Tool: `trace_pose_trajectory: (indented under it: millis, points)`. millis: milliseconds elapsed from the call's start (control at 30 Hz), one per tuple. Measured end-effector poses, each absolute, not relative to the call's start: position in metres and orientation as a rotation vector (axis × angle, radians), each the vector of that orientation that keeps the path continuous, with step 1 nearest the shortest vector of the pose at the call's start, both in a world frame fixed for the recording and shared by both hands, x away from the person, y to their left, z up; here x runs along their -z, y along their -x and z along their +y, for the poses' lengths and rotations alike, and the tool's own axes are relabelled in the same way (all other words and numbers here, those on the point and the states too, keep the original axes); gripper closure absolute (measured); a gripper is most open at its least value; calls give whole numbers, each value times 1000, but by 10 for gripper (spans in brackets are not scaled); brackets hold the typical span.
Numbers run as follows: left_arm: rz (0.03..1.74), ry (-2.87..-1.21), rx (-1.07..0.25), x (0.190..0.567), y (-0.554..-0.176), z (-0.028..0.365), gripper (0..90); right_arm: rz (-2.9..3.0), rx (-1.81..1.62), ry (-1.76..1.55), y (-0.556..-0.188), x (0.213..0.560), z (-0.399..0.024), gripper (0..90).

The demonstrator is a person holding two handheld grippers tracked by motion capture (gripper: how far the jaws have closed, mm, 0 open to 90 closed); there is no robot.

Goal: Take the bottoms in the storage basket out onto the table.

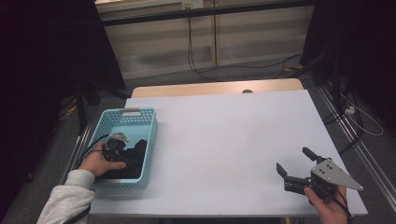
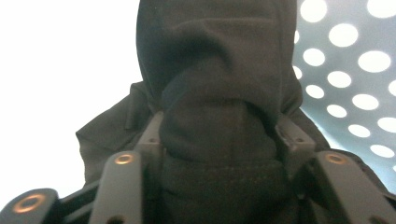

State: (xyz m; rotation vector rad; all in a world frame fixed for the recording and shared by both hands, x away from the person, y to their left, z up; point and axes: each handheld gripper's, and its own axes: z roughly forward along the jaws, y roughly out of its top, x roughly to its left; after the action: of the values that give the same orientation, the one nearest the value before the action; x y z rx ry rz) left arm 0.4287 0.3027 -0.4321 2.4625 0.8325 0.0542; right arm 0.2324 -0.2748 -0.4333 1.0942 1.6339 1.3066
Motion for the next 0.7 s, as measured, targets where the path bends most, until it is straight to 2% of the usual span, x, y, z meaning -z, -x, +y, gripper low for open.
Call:
trace_pose_trajectory:
  millis: [267,700]
  points:
    - [882,-2460,-62,430,-429,300,592,1635,-1305,-1094,-233,433,-275,14]
    - [985,-2392,-59,428,-431,299,635,1643,-1306,-1094,-236,435,-273,14]
